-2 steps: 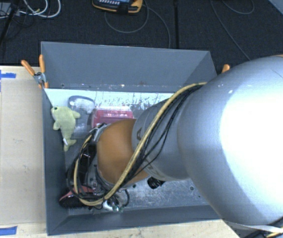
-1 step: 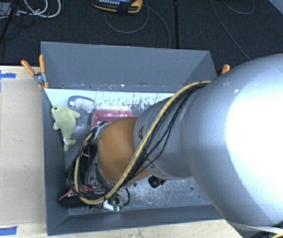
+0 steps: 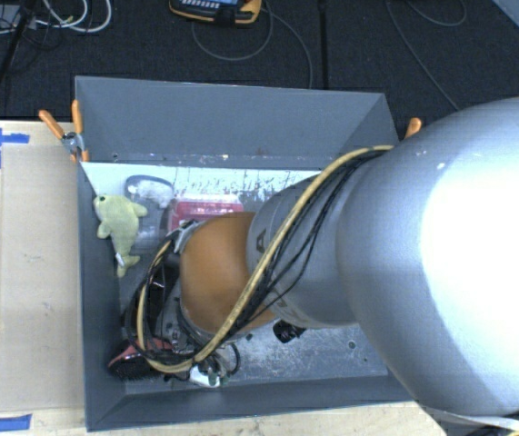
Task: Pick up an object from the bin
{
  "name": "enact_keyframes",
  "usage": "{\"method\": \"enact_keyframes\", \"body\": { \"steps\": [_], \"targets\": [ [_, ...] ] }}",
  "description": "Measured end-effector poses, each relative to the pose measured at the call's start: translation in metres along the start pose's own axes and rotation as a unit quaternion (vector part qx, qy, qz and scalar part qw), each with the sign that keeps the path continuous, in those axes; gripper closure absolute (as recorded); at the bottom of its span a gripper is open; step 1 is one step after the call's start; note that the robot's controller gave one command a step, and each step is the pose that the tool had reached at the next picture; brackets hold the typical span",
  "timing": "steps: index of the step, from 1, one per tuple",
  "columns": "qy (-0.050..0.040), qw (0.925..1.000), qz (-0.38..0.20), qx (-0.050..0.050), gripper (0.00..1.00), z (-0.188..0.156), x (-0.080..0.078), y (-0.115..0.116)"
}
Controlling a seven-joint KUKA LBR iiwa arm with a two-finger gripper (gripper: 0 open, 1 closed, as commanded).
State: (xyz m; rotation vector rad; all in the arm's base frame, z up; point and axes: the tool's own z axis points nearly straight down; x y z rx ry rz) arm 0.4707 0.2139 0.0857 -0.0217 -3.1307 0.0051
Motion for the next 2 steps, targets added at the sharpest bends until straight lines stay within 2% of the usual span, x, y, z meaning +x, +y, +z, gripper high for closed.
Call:
{"method": "enact_keyframes", "body": {
  "steps": [2],
  "targets": [
    [0.0021, 1.0000, 0.001, 0.001, 1.00, -0.0109, 0.0010, -0.0007]
  ]
}}
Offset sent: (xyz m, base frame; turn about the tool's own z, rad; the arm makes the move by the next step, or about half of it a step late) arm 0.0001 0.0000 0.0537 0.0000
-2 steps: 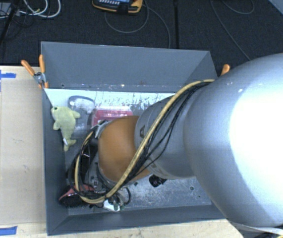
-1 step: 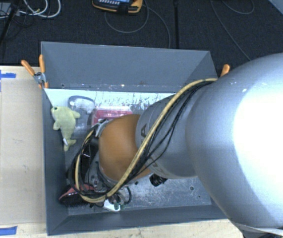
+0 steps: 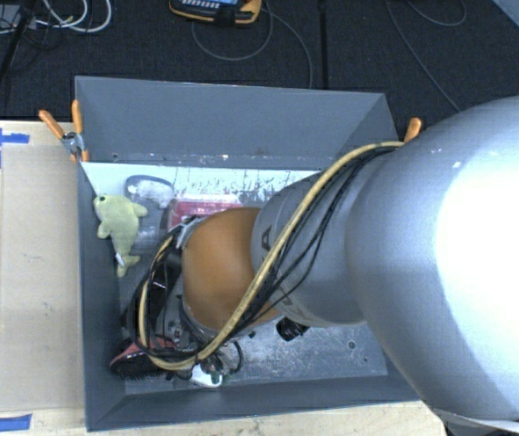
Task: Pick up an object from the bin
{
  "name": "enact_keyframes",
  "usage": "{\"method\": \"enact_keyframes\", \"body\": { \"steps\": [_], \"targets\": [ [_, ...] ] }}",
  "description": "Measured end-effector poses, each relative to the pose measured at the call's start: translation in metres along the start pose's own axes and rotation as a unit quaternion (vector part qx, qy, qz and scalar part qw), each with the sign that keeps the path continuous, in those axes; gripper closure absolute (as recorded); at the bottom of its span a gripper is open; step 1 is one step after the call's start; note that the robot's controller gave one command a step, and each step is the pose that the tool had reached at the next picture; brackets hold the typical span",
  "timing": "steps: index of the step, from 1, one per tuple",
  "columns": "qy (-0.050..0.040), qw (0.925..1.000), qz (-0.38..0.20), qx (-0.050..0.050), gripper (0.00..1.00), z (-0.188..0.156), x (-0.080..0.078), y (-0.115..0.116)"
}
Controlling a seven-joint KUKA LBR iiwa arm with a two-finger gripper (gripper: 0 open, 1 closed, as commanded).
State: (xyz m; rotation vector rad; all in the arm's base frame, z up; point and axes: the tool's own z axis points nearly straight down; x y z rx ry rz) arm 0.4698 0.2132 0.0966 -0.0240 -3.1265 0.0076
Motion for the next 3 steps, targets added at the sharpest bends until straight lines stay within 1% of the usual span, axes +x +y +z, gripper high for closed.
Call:
{"method": "enact_keyframes", "body": {
  "steps": [1, 2, 3],
  "targets": [
    [0.0008, 1.0000, 0.000, 0.000, 1.00, -0.015, 0.001, 0.000],
    [-0.0007, 1.0000, 0.000, 0.000, 1.00, -0.028, 0.000, 0.000],
    [0.0008, 1.0000, 0.000, 0.000, 1.00, -0.040, 0.001, 0.000]
  ]
}}
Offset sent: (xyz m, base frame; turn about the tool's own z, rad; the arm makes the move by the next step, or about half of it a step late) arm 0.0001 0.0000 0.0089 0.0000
